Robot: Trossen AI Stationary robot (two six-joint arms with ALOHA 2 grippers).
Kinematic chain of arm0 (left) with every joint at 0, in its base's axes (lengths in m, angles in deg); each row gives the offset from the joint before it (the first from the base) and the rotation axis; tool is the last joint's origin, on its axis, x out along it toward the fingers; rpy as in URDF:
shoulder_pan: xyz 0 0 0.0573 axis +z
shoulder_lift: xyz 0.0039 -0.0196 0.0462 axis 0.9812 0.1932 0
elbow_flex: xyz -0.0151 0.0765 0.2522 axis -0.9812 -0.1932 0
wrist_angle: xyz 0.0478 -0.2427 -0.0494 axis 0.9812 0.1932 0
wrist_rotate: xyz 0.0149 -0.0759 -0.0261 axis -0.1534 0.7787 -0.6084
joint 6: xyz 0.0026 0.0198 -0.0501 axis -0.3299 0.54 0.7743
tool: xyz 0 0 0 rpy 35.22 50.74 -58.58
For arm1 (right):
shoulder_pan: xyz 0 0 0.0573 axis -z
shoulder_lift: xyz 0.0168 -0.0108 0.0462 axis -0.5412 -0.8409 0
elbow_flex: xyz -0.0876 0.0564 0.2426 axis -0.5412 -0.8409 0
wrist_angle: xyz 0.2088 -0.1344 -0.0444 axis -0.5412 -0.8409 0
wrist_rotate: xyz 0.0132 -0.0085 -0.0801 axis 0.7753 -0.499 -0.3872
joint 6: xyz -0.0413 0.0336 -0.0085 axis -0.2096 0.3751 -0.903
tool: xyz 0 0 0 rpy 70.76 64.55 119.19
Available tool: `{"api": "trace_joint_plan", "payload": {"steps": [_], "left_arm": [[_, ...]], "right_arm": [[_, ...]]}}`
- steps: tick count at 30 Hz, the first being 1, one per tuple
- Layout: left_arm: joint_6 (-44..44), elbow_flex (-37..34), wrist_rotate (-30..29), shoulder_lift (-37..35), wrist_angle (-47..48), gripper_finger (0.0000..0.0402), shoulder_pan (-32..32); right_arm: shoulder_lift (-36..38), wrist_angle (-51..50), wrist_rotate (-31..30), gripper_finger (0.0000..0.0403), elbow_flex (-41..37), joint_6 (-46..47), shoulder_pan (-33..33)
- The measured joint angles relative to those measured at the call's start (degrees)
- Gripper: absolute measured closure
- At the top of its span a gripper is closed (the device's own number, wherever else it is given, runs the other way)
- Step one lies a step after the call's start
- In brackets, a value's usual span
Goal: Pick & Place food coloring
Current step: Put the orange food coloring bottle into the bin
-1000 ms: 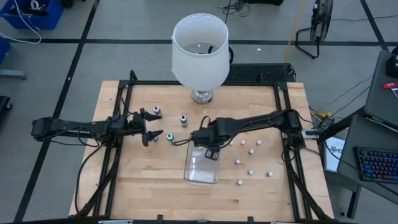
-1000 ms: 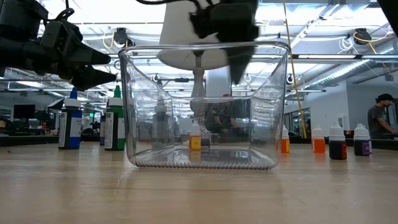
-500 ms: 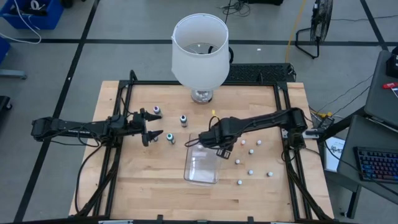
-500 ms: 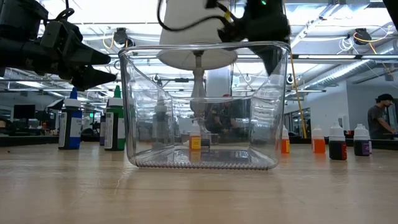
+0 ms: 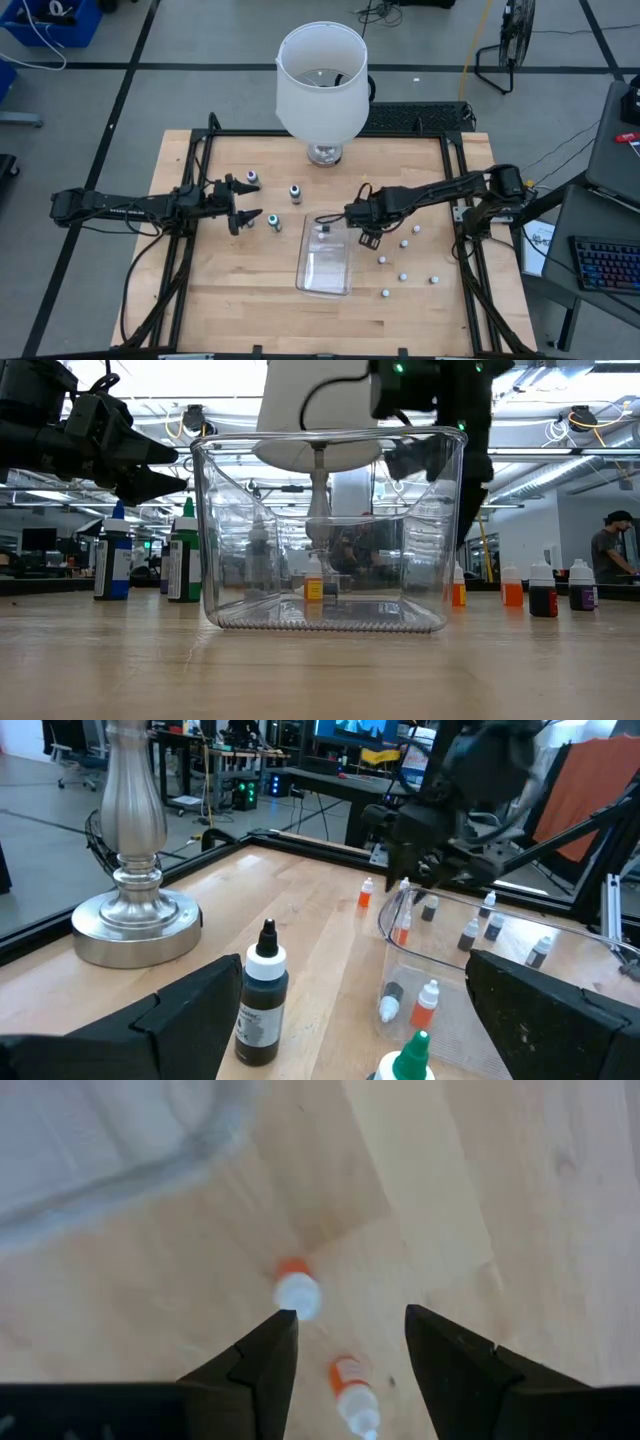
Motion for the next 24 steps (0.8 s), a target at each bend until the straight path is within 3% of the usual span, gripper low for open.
{"api": "trace_joint_plan", "payload": {"steps": [6, 17, 24], "left_arm": [[0.0, 0.0, 0.0, 0.0, 0.0, 0.0023, 0.0], [0.0, 0.0, 0.0, 0.0, 0.0, 0.0023, 0.0], [0.0, 0.0, 0.0, 0.0, 0.0, 0.0023, 0.0]], "right_arm": [[0.4, 6.8, 3.1, 0.0231, -4.9, 0.2, 0.8], [0.4, 10.4, 1.3, 0.0232, -5.7, -0.2, 1.5], [-0.7, 18.7, 1.0, 0.0232, -5.7, 2.8, 4.6]]}}
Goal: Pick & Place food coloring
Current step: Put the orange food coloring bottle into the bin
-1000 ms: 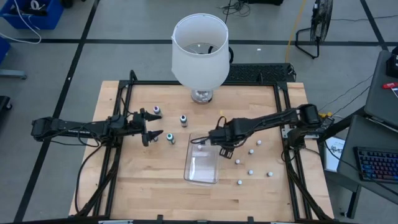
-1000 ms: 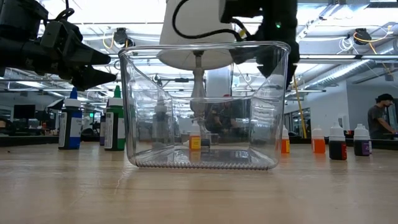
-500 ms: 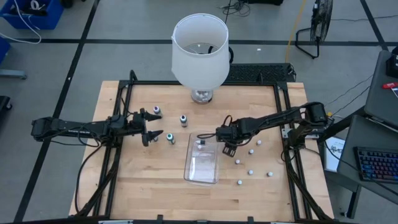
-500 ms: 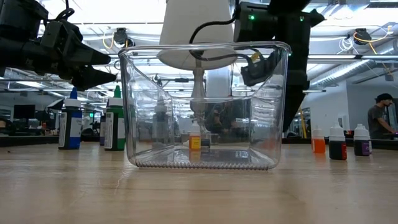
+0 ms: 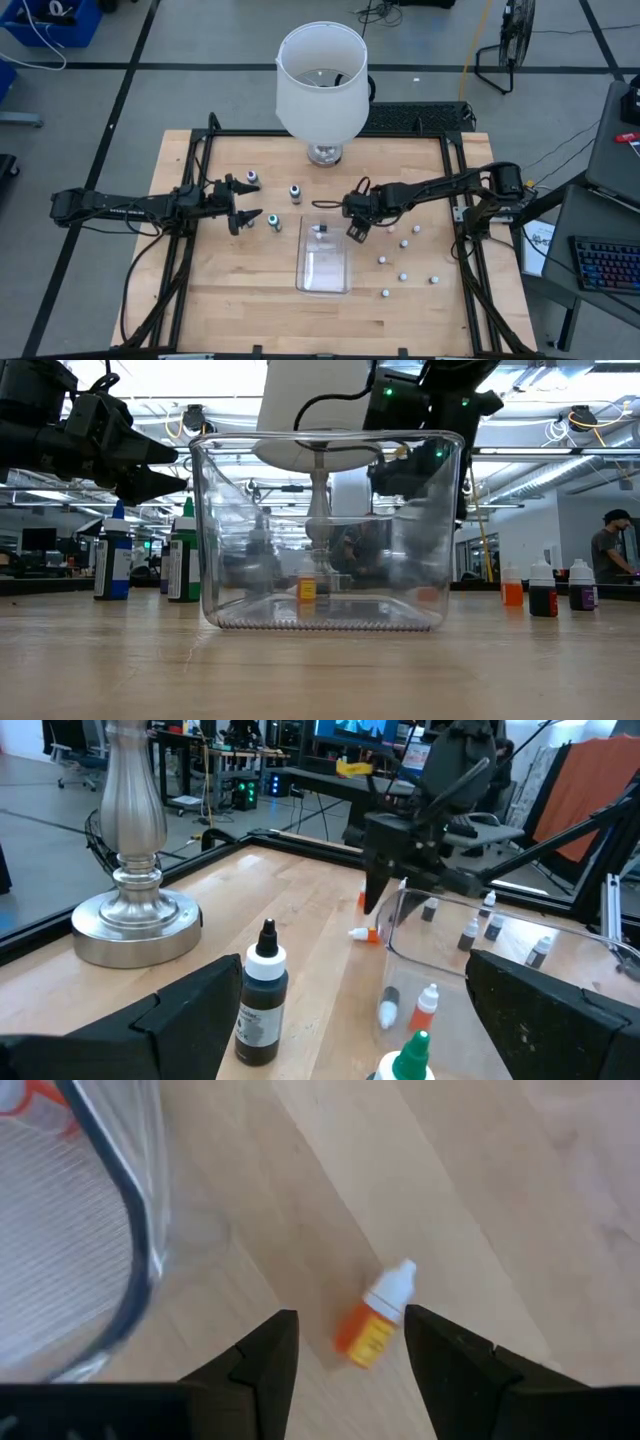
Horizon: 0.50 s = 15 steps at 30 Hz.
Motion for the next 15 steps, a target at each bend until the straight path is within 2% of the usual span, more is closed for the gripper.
{"api": "trace_joint_plan", "payload": {"steps": [7, 15], "left_arm": [[0.0, 0.0, 0.0, 0.0, 0.0, 0.0023, 0.0], [0.0, 0.0, 0.0, 0.0, 0.0, 0.0023, 0.0]], "right_arm": [[-3.9, 0.0, 0.4, 0.0232, 0.0, 0.1, 1.4], [-4.5, -1.8, 0.3, 0.0232, -0.3, 0.3, 1.4]]}}
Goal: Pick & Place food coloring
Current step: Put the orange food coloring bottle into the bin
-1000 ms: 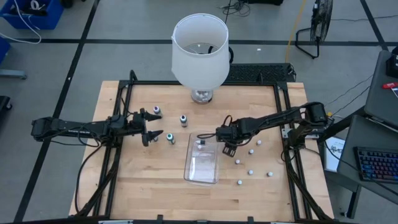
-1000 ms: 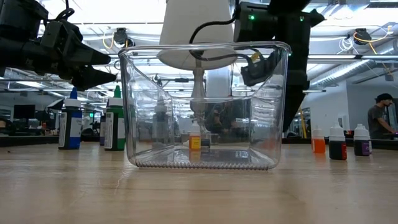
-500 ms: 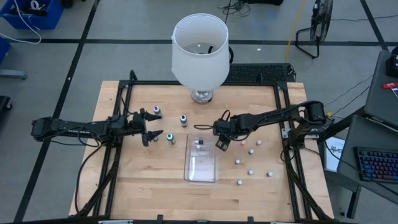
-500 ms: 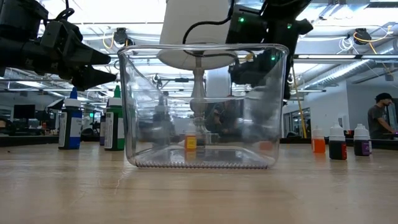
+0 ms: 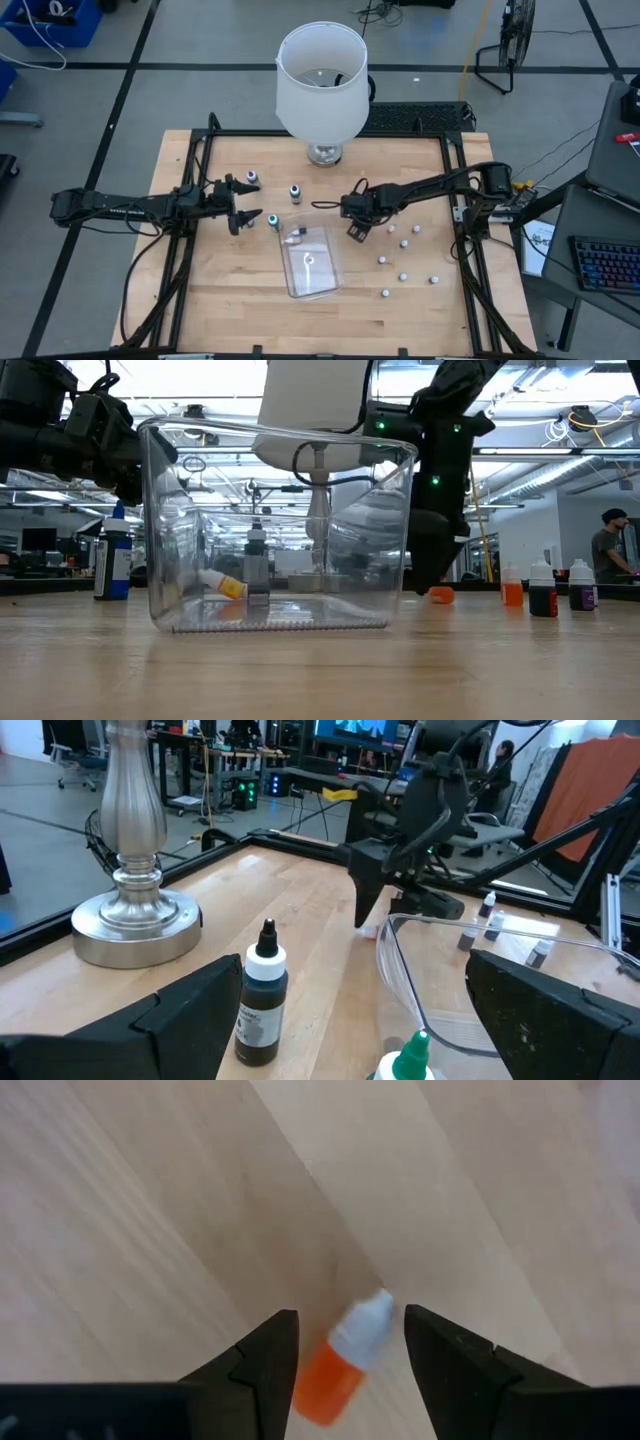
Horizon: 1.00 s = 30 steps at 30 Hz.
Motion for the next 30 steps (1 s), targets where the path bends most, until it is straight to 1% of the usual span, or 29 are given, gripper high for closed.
{"api": "trace_joint_plan", "payload": {"steps": [8, 12, 15, 19, 24, 27, 30], "left_arm": [[0.0, 0.0, 0.0, 0.0, 0.0, 0.0023, 0.0], [0.0, 0.0, 0.0, 0.0, 0.0, 0.0023, 0.0], [0.0, 0.0, 0.0, 0.0, 0.0, 0.0023, 0.0], [0.0, 0.0, 0.0, 0.0, 0.0, 0.0023, 0.0], [0.0, 0.0, 0.0, 0.0, 0.0, 0.0023, 0.0], [0.0, 0.0, 0.0, 0.0, 0.0, 0.0023, 0.0], [0.0, 0.0, 0.0, 0.0, 0.0, 0.0023, 0.0]], "right_arm": [[0.1, -2.6, 0.4, 0.0232, 0.0, 3.1, -0.1], [0.1, -3.2, 3.1, 0.0232, 0.0, 5.0, -0.1], [0.1, -3.4, 3.1, 0.0232, 0.0, 5.7, -0.2], [0.1, -3.6, 3.1, 0.0232, -0.2, 5.3, -0.2], [0.3, -3.0, 3.0, 0.0232, -2.6, 4.3, -0.2], [0.5, -1.5, 2.7, 0.0241, -4.3, 4.1, -0.2], [0.4, 0.2, 2.6, 0.0266, -5.6, 3.0, -0.2]]}}
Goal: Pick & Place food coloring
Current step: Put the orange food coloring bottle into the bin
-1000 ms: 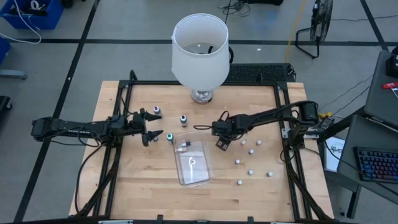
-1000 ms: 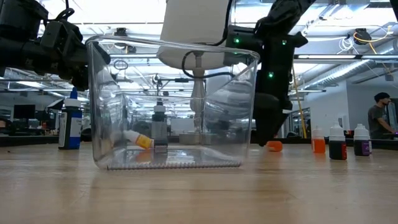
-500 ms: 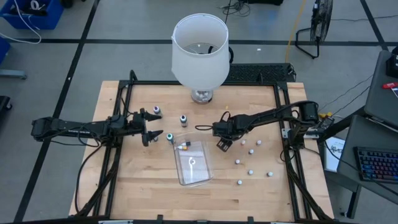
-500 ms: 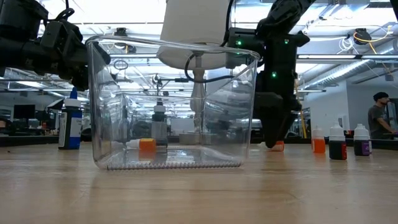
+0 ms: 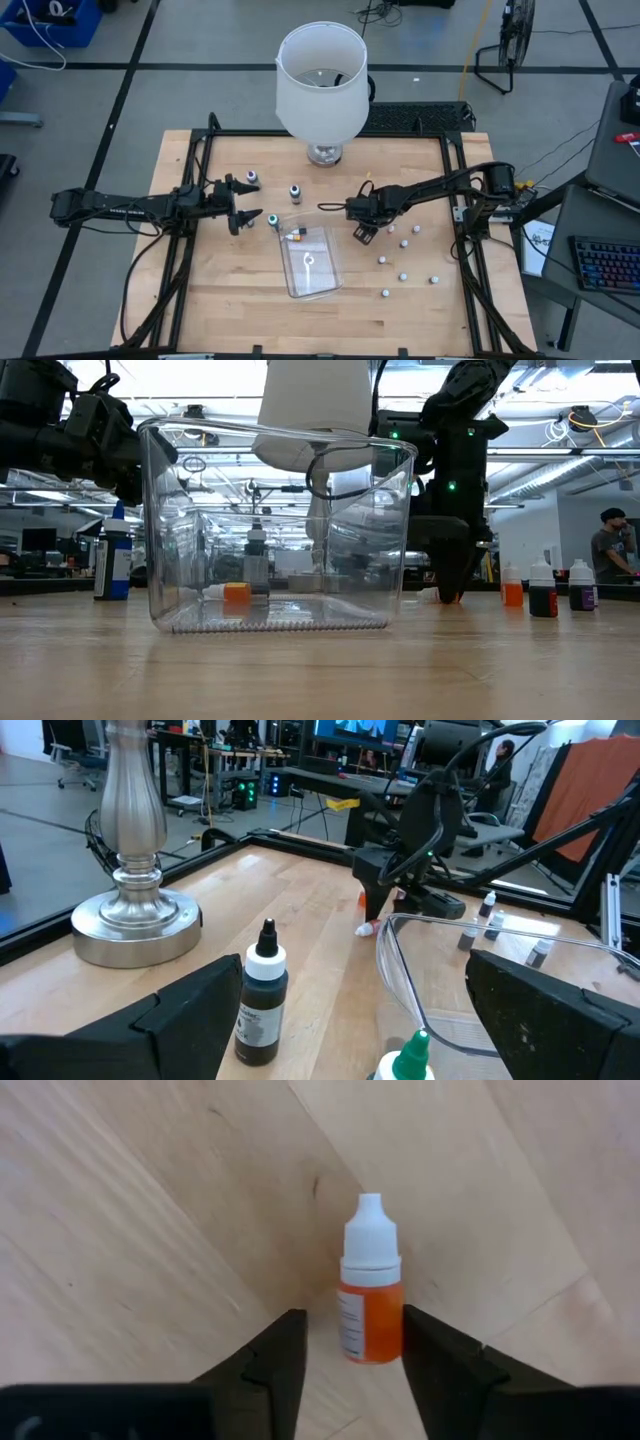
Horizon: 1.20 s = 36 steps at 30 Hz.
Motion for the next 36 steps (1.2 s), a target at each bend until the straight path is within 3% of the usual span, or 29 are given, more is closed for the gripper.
{"api": "trace_joint_plan", "payload": {"steps": [9, 16, 19, 27, 36], "left_arm": [[0.0, 0.0, 0.0, 0.0, 0.0, 0.0023, 0.0], [0.0, 0.0, 0.0, 0.0, 0.0, 0.0023, 0.0], [0.0, 0.0, 0.0, 0.0, 0.0, 0.0023, 0.0], [-0.3, 0.0, 0.0, 0.0, -0.2, 0.0023, 0.0], [-0.6, 0.0, 0.0, 0.0, -6.1, 0.0023, 0.0]], "right_arm": [[0.2, 3.3, -2.9, 0.0363, -0.4, -4.7, -0.1], [3.1, 8.5, -7.2, 0.0364, -0.8, -8.7, -2.1], [7.7, 9.4, -8.2, 0.0366, -0.6, -9.8, -3.2], [19.7, 10.4, -18.0, 0.0366, -1.1, -13.9, -9.1], [23.0, 33.3, -19.0, 0.0367, -9.0, -25.5, -14.2]]}}
